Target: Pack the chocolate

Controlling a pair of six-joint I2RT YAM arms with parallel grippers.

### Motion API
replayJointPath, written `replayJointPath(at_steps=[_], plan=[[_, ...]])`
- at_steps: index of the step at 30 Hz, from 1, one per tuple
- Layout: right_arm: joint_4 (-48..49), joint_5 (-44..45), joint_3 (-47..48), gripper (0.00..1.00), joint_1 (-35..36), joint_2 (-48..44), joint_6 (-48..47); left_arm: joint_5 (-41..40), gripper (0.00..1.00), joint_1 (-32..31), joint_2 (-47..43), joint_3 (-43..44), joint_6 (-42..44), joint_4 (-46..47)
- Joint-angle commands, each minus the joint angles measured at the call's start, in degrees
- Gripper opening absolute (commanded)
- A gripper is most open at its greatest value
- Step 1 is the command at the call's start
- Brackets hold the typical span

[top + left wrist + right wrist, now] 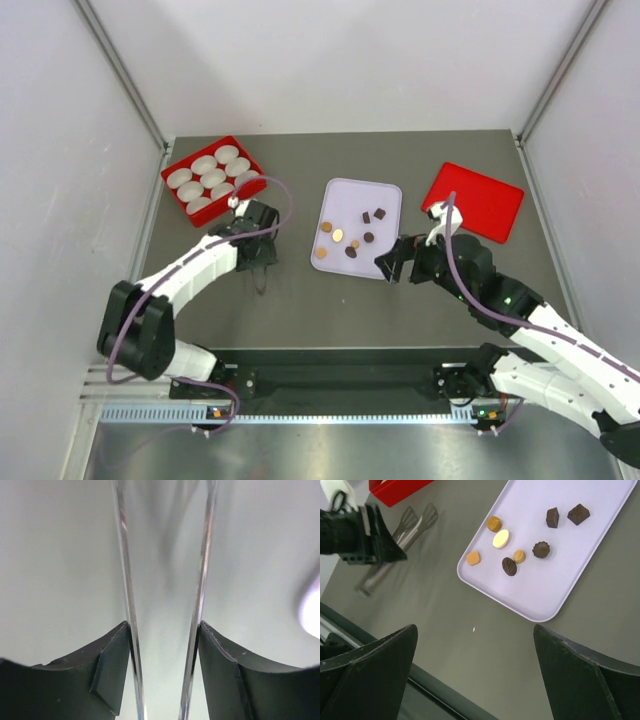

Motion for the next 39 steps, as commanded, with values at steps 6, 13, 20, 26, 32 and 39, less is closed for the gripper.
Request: replayJointPath(at_steps=[6, 13, 20, 26, 32, 39], plan=[[-2.2, 0.0, 0.6, 1.00, 0.3, -4.1, 0.0, 2.2, 0.55, -1.8, -5.5, 18.8, 6.7, -17.4], [-2.9, 1.8, 1.1, 1.00, 0.3, -4.2, 0.8, 7.0, 0.51, -3.8, -2.7, 28.2, 10.2, -20.8], [-5.0, 2.8, 3.3, 1.00, 0.3, -3.0, 0.2, 6.9, 0.51, -8.9, -0.7, 32.0, 11.3, -20.9], [-7.0, 6.0, 4.8, 1.00, 0.2, -3.3, -1.5, 7.7, 0.50, -13.7, 0.2, 33.1, 11.7, -18.7], [-8.2, 10.4, 5.4, 1.00, 0.3, -4.2, -2.1, 10.1, 0.49, -15.3, 0.3, 31.0, 11.8, -14.9], [-9.0, 15.5, 6.3, 1.00, 0.3, -5.5, -1.8, 12.8, 0.48, -15.7, 3.3, 30.3, 14.0, -7.6]])
